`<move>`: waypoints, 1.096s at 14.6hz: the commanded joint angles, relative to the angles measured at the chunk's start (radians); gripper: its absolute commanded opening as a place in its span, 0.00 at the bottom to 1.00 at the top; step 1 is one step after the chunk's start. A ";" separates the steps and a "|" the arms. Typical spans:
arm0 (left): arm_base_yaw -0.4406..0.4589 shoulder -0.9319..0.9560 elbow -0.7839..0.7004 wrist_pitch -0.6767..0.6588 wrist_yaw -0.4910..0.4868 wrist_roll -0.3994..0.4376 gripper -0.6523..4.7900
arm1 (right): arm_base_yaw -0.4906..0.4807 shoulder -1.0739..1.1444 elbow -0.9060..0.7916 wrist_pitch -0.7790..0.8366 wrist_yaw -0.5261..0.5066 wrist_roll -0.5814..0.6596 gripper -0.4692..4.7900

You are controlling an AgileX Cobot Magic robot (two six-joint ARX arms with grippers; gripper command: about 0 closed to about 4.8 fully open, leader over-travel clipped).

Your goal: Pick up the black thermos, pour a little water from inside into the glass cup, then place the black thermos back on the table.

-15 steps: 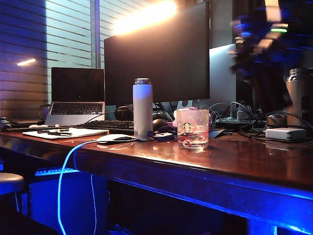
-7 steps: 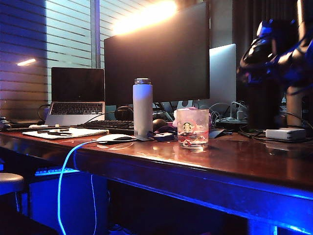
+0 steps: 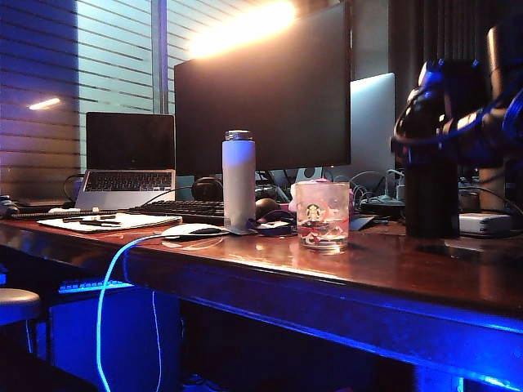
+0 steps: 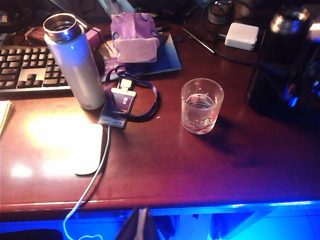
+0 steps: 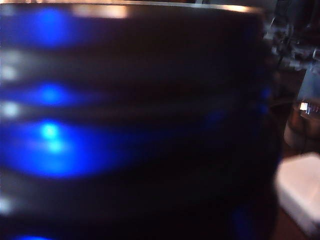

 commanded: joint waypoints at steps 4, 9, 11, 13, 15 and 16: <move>0.001 -0.003 0.002 0.013 0.006 0.001 0.12 | -0.001 0.029 0.007 0.044 -0.047 -0.012 0.75; 0.001 -0.003 0.002 0.012 0.005 0.001 0.12 | -0.001 0.021 -0.004 0.040 -0.046 -0.013 0.87; 0.001 -0.003 0.002 0.013 0.005 0.001 0.12 | -0.001 -0.003 -0.057 0.075 -0.045 -0.013 0.87; 0.001 -0.003 0.002 0.012 0.005 0.001 0.12 | -0.003 -0.038 -0.103 0.078 -0.044 -0.012 0.87; 0.001 -0.003 0.002 0.012 0.006 0.001 0.12 | -0.003 -0.082 -0.135 0.077 -0.047 -0.011 0.87; 0.001 -0.003 0.002 0.012 0.005 0.001 0.12 | -0.003 -0.114 -0.157 0.076 -0.047 -0.011 0.87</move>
